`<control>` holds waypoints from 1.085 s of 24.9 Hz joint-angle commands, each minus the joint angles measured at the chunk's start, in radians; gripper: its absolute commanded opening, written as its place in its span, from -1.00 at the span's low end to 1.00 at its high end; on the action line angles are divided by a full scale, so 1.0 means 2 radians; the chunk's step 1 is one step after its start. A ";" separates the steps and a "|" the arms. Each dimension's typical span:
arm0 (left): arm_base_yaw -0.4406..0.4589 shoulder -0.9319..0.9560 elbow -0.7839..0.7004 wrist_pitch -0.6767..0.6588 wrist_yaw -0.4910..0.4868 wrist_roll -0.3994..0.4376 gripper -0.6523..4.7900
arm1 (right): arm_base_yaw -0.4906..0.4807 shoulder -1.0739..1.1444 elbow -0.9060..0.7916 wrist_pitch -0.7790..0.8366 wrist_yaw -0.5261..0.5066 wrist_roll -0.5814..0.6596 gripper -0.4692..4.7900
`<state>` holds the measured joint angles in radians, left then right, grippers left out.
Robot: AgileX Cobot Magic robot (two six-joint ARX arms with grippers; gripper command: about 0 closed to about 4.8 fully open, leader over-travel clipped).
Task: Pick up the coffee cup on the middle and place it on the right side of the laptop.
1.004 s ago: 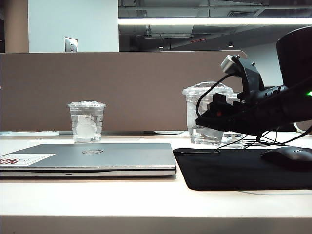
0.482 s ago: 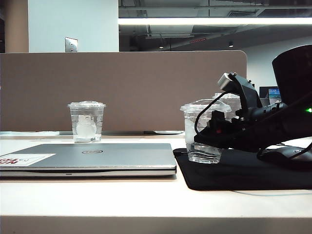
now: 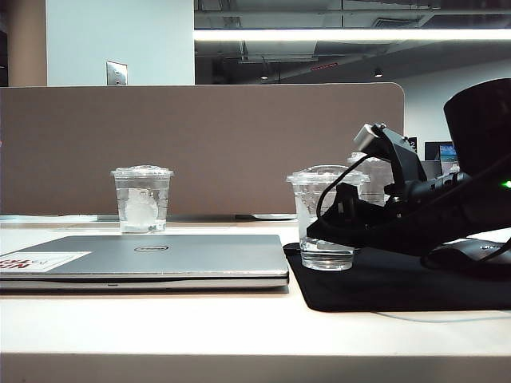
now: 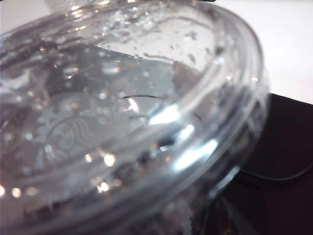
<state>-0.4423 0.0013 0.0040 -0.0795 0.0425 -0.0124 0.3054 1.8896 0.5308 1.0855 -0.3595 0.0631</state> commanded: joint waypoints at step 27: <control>-0.018 0.000 0.002 -0.021 0.002 0.002 -0.78 | 0.000 -0.410 -0.217 -0.057 -0.032 0.113 -0.83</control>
<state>-0.5060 0.0013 0.0044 -0.1486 0.0448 -0.0124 0.3042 1.0855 0.0937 0.9596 -0.3981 0.2848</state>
